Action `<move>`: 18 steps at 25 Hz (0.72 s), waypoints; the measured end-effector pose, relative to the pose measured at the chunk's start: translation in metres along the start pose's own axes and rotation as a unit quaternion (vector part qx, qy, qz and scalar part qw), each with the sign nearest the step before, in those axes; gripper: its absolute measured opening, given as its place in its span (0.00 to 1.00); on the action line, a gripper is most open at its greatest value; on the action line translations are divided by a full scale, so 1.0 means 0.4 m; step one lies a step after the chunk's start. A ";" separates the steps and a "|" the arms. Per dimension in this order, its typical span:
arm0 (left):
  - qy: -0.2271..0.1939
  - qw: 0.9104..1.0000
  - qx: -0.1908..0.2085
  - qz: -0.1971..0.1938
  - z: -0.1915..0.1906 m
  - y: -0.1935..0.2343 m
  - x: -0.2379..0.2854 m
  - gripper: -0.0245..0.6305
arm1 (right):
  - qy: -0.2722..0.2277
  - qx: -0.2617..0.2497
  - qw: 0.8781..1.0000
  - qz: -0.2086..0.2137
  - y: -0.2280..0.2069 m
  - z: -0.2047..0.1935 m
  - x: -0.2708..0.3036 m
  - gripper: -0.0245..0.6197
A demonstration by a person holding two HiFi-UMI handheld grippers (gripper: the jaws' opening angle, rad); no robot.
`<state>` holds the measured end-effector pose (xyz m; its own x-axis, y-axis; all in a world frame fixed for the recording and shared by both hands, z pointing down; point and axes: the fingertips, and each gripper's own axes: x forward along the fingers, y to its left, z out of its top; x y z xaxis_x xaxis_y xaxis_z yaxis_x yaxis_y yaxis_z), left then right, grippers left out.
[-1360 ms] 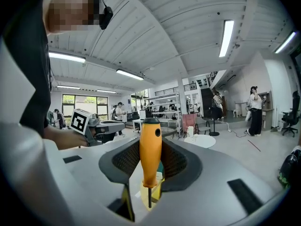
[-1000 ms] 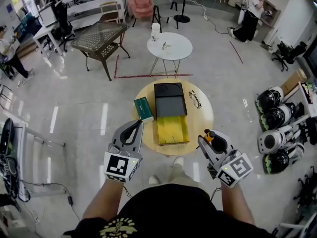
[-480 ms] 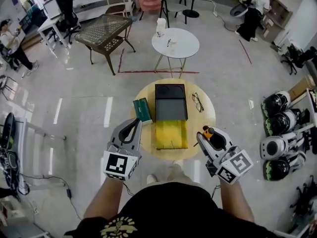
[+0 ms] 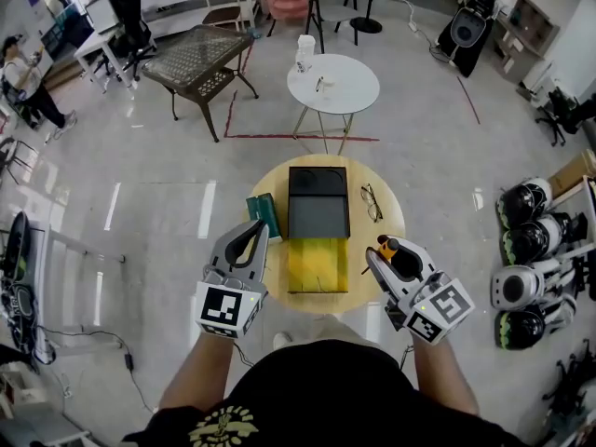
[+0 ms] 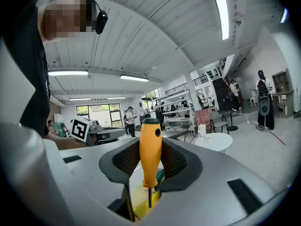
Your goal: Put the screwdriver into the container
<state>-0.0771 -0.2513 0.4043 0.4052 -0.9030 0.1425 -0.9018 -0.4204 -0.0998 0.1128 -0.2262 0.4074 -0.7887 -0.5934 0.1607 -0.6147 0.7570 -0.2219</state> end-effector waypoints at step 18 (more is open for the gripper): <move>0.004 0.999 0.005 0.040 0.044 0.021 0.132 0.07 | -0.002 -0.002 0.999 0.042 -0.149 0.068 0.073 0.25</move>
<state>-0.0607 -0.3040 0.3937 0.3303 -0.9333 0.1411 -0.9299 -0.3474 -0.1209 0.1269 -0.2961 0.3993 -0.8371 -0.5293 0.1381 -0.5469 0.8048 -0.2307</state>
